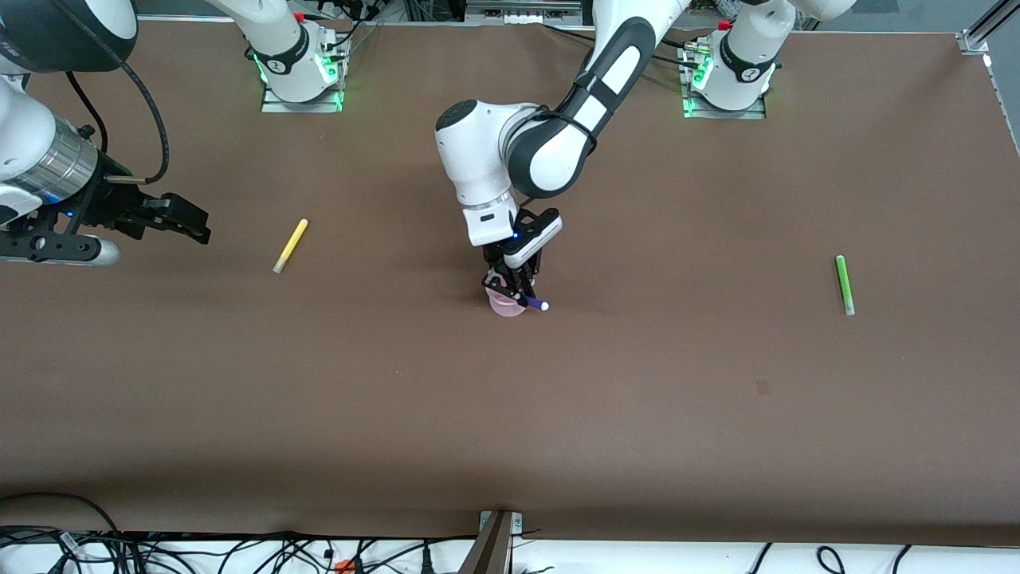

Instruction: Organize pens into pink holder with both arms

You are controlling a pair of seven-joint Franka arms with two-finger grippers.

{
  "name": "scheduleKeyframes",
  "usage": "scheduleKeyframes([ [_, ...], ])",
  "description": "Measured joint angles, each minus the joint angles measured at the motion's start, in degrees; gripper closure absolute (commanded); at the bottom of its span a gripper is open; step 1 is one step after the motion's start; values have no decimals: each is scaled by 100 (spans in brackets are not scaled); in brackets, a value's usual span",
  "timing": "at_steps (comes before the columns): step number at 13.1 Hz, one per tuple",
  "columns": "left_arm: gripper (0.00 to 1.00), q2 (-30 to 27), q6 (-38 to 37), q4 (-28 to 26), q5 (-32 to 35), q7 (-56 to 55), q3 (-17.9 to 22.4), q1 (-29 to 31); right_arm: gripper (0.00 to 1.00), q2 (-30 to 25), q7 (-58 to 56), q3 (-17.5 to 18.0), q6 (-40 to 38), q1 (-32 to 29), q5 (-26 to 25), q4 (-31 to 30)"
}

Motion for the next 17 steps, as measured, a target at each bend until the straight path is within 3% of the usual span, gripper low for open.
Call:
scheduleKeyframes([
  [1,98,20,0,1,0,0,6,-20,0,0,0,-3,-2,-2,0,0],
  [2,62,42,-2,3,0,-3,27,-51,0,0,0,-4,-3,-3,0,0],
  [4,27,79,-4,6,0,-11,69,-80,0,1,0,-4,-3,-3,0,0],
  [5,18,89,-14,12,0,-17,79,-80,0,1,0,-4,-3,-3,0,0],
  [7,17,97,-59,40,0,-23,132,-84,0,1,0,-4,-4,-3,0,0],
  [12,0,-82,-408,619,-187,357,338,256,0,3,0,-7,-5,-4,0,-3],
  [17,0,-1111,-923,723,-2450,3773,371,1735,0,3,0,-8,-9,-5,0,-3],
])
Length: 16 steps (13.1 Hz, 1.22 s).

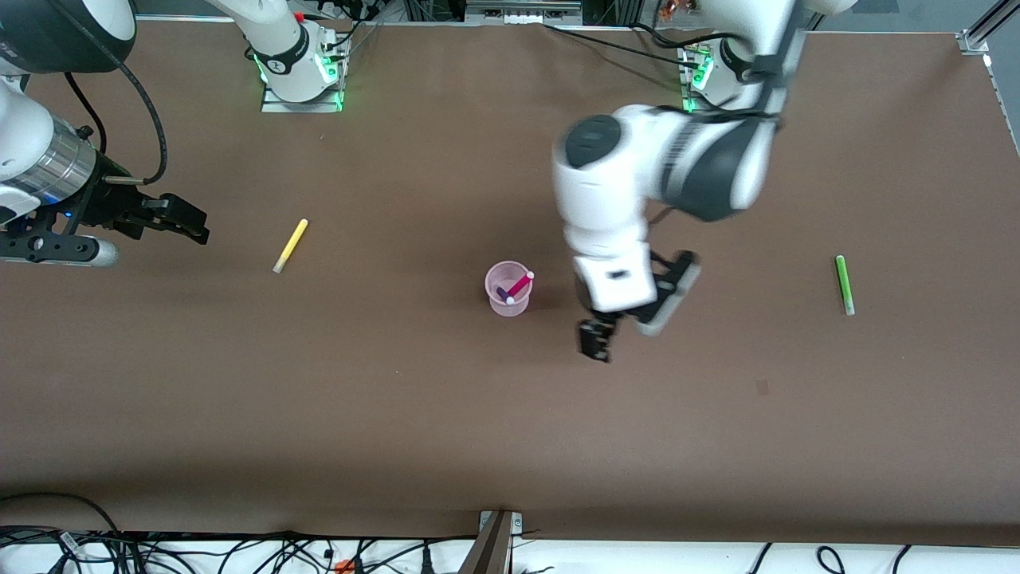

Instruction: Organize pens into pink holder with both arms

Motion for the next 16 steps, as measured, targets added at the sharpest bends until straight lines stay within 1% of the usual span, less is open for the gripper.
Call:
scheduleKeyframes([
  [2,0,-308,-470,-2,-679,1337,-7,521,0,0,0,-1,-1,0,0,0],
  [3,0,-420,-745,-4,-899,1975,-9,758,0,0,0,-1,-3,0,0,-1],
  [7,0,-756,-1850,-5,-1496,4564,-24,1612,0,1,0,-3,-12,0,0,-5],
  [10,0,-959,-2315,-12,-1599,6237,-23,2122,0,1,0,-3,-18,0,0,-8],
  [13,0,-1017,-2657,-75,-1599,7403,-24,2394,0,1,1,-3,-22,0,0,-9],
  [15,0,-1129,-2702,-250,-1599,8085,-23,2624,0,1,2,-2,-24,0,0,-8],
  [16,0,-1241,-2677,-421,-1599,8405,-23,2735,0,1,2,-1,-25,1,0,-8],
])
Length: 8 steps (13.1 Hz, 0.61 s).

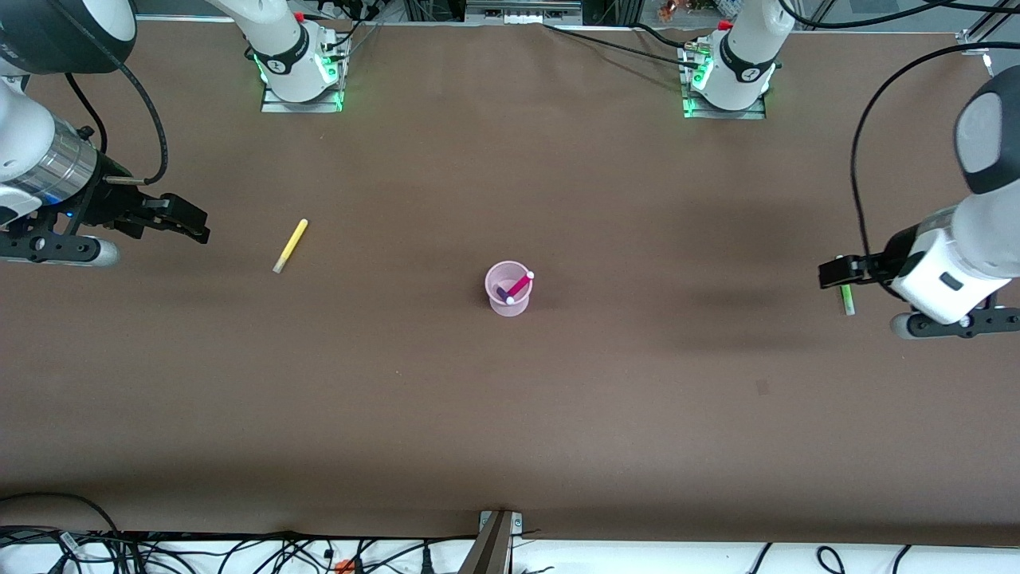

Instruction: Organize pens into pink holder with both arms

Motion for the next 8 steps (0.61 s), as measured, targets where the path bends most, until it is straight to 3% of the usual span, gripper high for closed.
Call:
scheduleKeyframes([
  [5,0,-726,898,-1307,4,733,1,261,0,0,-1,1,0,1,0,0],
  [8,0,-832,911,-1463,4,775,-30,270,0,0,-2,1,17,1,0,1],
])
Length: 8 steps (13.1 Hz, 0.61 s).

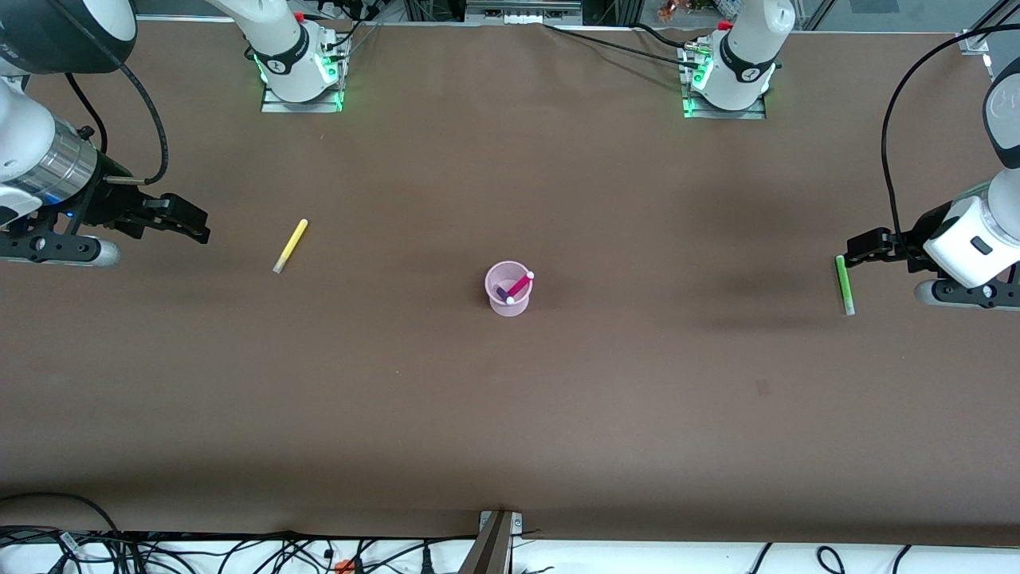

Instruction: Organize pens into pink holder with both arms

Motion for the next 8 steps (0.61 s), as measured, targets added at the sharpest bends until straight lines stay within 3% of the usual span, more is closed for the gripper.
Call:
scheduleKeyframes([
  [8,0,0,-1,-40,0,-1,-34,9,0,0,0,-6,6,-2,0,0],
])
